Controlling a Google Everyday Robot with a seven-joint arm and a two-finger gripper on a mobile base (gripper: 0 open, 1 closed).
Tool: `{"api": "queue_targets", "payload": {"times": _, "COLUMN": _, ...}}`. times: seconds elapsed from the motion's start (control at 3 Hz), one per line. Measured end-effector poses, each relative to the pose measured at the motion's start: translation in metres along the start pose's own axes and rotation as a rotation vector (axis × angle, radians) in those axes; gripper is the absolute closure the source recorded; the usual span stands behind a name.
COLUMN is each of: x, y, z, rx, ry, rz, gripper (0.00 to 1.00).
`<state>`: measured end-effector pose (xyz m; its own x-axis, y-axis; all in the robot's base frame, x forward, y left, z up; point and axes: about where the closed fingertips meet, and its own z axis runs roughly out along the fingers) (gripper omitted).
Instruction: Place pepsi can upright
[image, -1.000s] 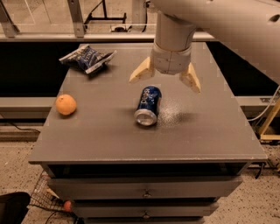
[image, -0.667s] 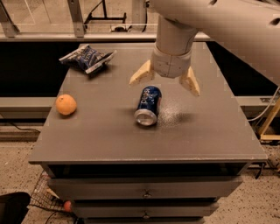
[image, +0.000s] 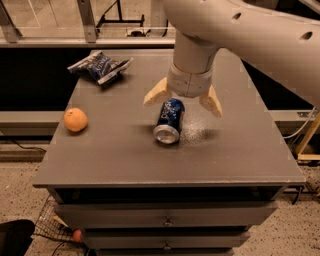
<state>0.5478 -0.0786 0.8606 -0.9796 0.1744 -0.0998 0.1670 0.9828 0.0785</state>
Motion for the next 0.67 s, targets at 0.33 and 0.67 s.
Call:
{"api": "queue_targets", "payload": {"times": 0.33, "x": 0.0026, "y": 0.0009, "z": 0.0089, "rx": -0.010, "ry": 0.020, "rz": 0.014, "gripper": 0.18}}
{"api": "queue_targets", "payload": {"times": 0.67, "x": 0.0027, "y": 0.0013, "z": 0.0094, "rx": -0.011, "ry": 0.019, "rz": 0.013, "gripper": 0.41}}
